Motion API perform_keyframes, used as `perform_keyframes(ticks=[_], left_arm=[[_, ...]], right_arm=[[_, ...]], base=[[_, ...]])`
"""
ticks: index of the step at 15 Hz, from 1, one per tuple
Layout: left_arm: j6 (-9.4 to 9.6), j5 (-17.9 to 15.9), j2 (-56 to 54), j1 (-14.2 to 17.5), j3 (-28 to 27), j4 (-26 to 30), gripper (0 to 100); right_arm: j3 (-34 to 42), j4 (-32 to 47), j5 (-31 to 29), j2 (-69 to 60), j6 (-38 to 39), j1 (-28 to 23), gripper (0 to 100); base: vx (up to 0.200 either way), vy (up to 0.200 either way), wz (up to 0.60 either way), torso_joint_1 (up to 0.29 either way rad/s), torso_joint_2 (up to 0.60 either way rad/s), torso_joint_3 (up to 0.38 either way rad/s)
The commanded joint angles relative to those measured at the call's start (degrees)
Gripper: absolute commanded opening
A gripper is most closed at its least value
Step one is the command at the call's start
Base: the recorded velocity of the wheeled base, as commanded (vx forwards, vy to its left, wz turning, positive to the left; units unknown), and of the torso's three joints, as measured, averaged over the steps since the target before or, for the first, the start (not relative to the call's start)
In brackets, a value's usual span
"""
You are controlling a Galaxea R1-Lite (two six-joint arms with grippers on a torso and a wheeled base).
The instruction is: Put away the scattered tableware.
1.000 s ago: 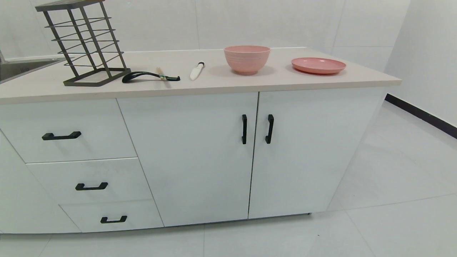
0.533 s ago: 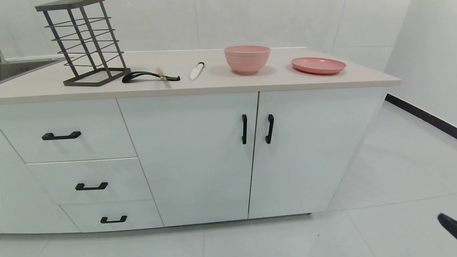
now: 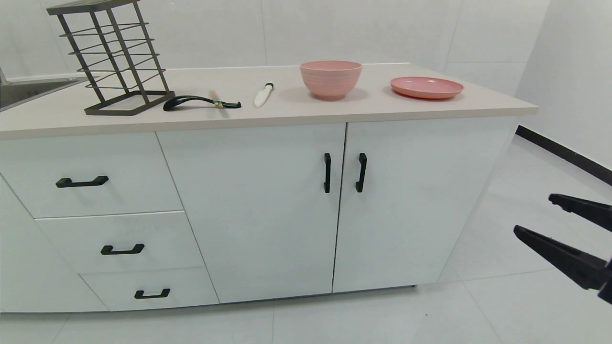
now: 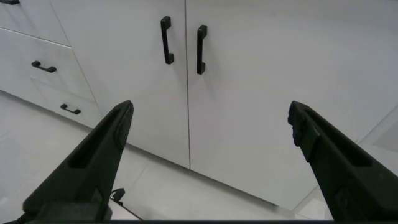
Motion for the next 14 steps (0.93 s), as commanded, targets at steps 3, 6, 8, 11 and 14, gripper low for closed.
perform_keyframes(ticks=[3, 6, 8, 11, 14], left_arm=[[0.0, 0.0, 0.0, 0.0, 0.0, 0.0, 100], [-0.09, 0.0, 0.0, 0.0, 0.0, 0.0, 100], [-0.09, 0.0, 0.0, 0.0, 0.0, 0.0, 100], [-0.09, 0.1, 0.0, 0.0, 0.0, 0.0, 100], [-0.09, 0.1, 0.0, 0.0, 0.0, 0.0, 100]], right_arm=[[-6.3, -3.9, -0.1, 13.7, -0.2, 4.7, 100], [-7.0, -7.8, -0.6, 20.7, -0.2, 7.4, 100], [-7.6, -12.8, -0.6, 26.5, -0.2, 7.5, 100], [-8.7, -20.4, -0.6, 35.1, -0.1, 7.9, 100], [-11.8, -22.5, -0.6, 38.7, 0.0, 8.4, 100]], base=[[0.0, 0.0, 0.0, 0.0, 0.0, 0.0], [0.0, 0.0, 0.0, 0.0, 0.0, 0.0], [0.0, 0.0, 0.0, 0.0, 0.0, 0.0], [0.0, 0.0, 0.0, 0.0, 0.0, 0.0], [0.0, 0.0, 0.0, 0.0, 0.0, 0.0]])
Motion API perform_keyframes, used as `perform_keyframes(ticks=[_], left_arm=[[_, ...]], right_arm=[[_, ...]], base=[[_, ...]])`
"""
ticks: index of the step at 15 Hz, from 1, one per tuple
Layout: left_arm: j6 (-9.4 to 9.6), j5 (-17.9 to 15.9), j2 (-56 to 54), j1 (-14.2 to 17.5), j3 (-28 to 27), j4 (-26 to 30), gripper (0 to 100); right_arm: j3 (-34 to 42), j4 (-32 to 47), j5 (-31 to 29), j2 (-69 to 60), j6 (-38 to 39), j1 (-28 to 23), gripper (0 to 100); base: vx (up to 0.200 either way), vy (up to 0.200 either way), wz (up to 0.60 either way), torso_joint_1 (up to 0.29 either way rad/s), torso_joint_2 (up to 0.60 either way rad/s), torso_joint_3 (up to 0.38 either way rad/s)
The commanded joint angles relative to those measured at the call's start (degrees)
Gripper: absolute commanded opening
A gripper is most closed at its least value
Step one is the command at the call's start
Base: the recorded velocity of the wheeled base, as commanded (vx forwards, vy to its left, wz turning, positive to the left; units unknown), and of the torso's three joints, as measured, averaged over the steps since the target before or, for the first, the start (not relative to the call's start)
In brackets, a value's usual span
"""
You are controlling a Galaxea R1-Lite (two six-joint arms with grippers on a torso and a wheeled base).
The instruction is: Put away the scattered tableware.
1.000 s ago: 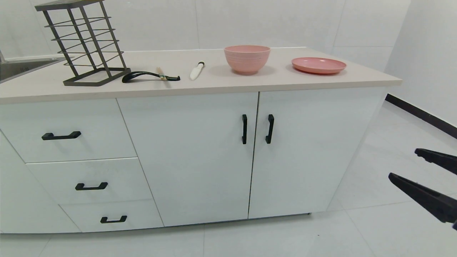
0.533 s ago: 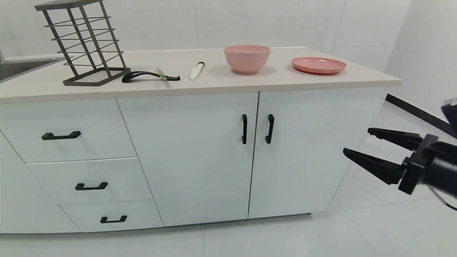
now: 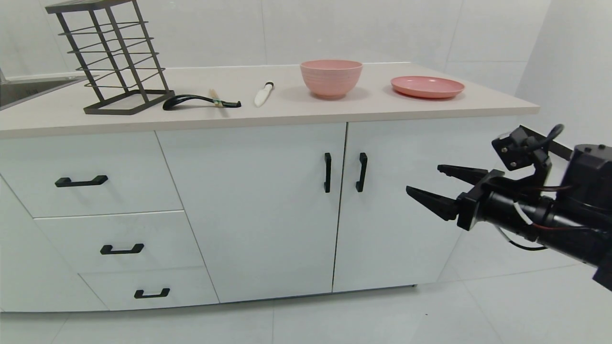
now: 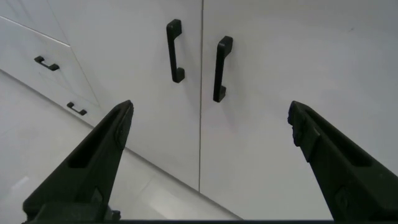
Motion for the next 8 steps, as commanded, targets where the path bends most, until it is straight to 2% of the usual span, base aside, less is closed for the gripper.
perform_keyframes(ticks=[1, 8], left_arm=[[0.02, 0.0, 0.0, 0.0, 0.0, 0.0, 100], [0.02, -0.1, 0.0, 0.0, 0.0, -0.1, 100]], right_arm=[[-2.8, -0.1, 0.0, 5.0, 0.4, 0.2, 100], [-11.5, -4.4, 0.8, 18.4, 0.2, 0.9, 100]], base=[[0.0, 0.0, 0.0, 0.0, 0.0, 0.0], [0.0, 0.0, 0.0, 0.0, 0.0, 0.0]])
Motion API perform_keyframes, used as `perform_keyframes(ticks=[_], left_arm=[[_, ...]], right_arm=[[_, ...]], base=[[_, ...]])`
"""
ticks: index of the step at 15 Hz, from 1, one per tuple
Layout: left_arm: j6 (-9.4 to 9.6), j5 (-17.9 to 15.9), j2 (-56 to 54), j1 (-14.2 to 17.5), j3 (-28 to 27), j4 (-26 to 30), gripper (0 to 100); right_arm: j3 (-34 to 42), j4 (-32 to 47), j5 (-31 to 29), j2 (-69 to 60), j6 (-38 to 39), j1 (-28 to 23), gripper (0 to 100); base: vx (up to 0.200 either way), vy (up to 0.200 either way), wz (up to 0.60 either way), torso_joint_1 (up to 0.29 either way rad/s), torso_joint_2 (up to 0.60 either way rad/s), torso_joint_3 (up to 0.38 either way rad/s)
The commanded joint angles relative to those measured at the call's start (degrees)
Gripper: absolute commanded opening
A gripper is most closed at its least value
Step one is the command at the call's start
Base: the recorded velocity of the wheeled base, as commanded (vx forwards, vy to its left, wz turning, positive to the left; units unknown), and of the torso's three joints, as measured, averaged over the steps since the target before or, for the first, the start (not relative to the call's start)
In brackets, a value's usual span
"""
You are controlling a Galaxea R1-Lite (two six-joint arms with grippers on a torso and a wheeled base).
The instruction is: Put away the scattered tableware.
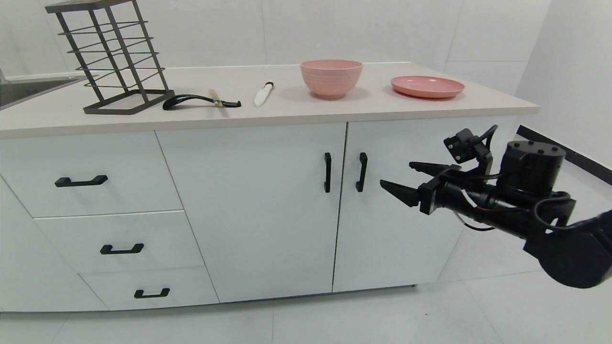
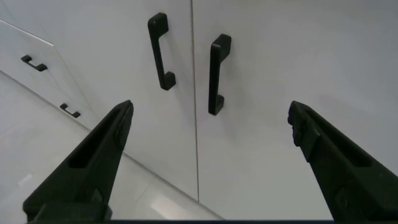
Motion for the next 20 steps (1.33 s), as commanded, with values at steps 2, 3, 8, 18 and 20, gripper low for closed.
perform_keyframes(ticks=[2, 3, 8, 18, 20], left_arm=[[-0.01, 0.0, 0.0, 0.0, 0.0, 0.0, 100], [-0.01, 0.0, 0.0, 0.0, 0.0, 0.0, 100], [-0.09, 0.0, 0.0, 0.0, 0.0, 0.0, 100], [-0.27, -1.2, 0.6, 0.4, -6.0, -10.2, 100], [-0.18, -1.8, 3.8, -0.2, -11.3, -7.5, 100]], right_arm=[[-4.8, -3.8, 6.1, 9.9, -2.6, 0.1, 100], [-5.7, -4.0, 7.3, 11.3, -3.0, 0.0, 100], [-11.2, -8.7, 15.2, 18.2, -8.8, -0.5, 100], [-8.7, -9.0, 15.1, 14.3, -8.8, 1.5, 100], [-7.6, -9.0, 15.1, 13.7, -8.8, 1.6, 100]], base=[[0.0, 0.0, 0.0, 0.0, 0.0, 0.0], [0.0, 0.0, 0.0, 0.0, 0.0, 0.0], [0.0, 0.0, 0.0, 0.0, 0.0, 0.0], [0.0, 0.0, 0.0, 0.0, 0.0, 0.0], [0.0, 0.0, 0.0, 0.0, 0.0, 0.0]])
